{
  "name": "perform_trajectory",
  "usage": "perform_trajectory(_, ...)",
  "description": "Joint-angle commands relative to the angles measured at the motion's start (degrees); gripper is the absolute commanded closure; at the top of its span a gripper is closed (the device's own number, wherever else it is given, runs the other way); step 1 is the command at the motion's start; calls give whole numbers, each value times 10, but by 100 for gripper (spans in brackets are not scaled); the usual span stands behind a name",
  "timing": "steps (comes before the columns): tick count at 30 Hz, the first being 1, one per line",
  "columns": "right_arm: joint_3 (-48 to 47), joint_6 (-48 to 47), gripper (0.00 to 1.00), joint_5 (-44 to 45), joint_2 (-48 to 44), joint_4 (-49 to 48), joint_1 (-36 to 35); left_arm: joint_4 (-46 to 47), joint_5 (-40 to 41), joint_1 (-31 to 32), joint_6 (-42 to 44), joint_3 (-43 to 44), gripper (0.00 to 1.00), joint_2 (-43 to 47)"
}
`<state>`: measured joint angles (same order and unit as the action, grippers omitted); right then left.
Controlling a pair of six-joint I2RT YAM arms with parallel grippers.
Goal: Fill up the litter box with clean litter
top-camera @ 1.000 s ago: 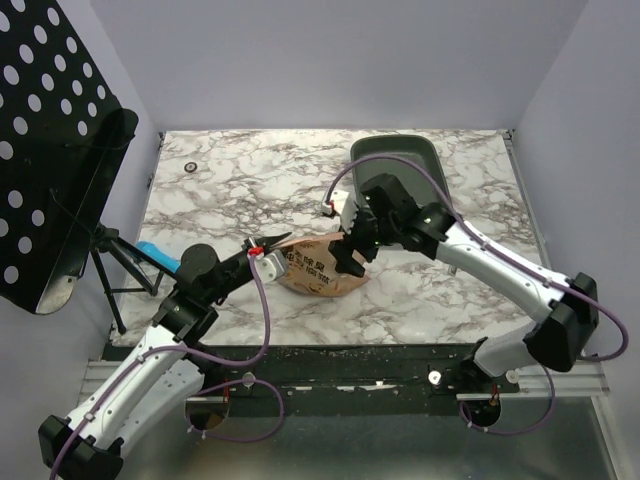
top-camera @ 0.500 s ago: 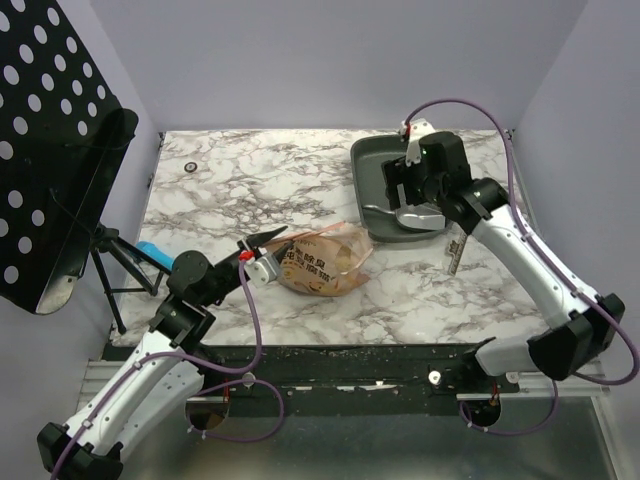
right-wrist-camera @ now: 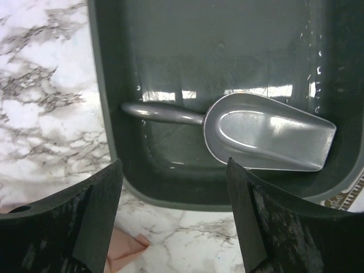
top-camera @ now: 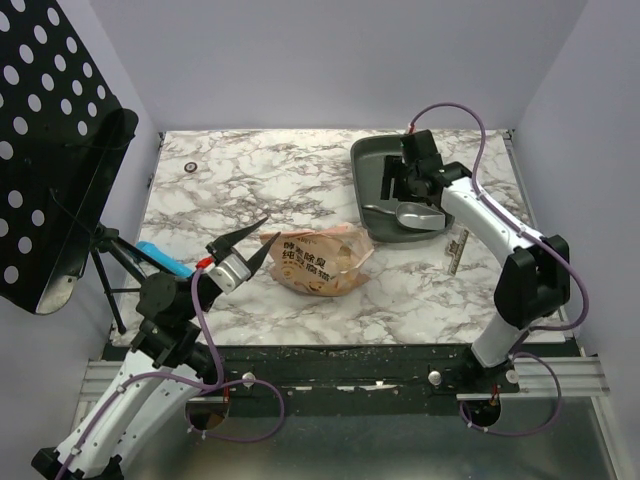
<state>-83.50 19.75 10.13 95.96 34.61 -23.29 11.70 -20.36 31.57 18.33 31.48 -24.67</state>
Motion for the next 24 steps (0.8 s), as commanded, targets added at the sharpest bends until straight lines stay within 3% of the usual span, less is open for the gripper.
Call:
perform_trajectory(1, -10, 63, 23, 14, 51, -11, 22, 10, 44, -1, -51, 14, 55, 15)
perform_trajectory(7, -34, 93, 33, 23, 112, -11, 45, 48, 37, -1, -66, -13, 55, 37)
perform_trajectory(24, -119, 96, 40, 2, 235, 38, 54, 36, 32, -1, -64, -7, 55, 39)
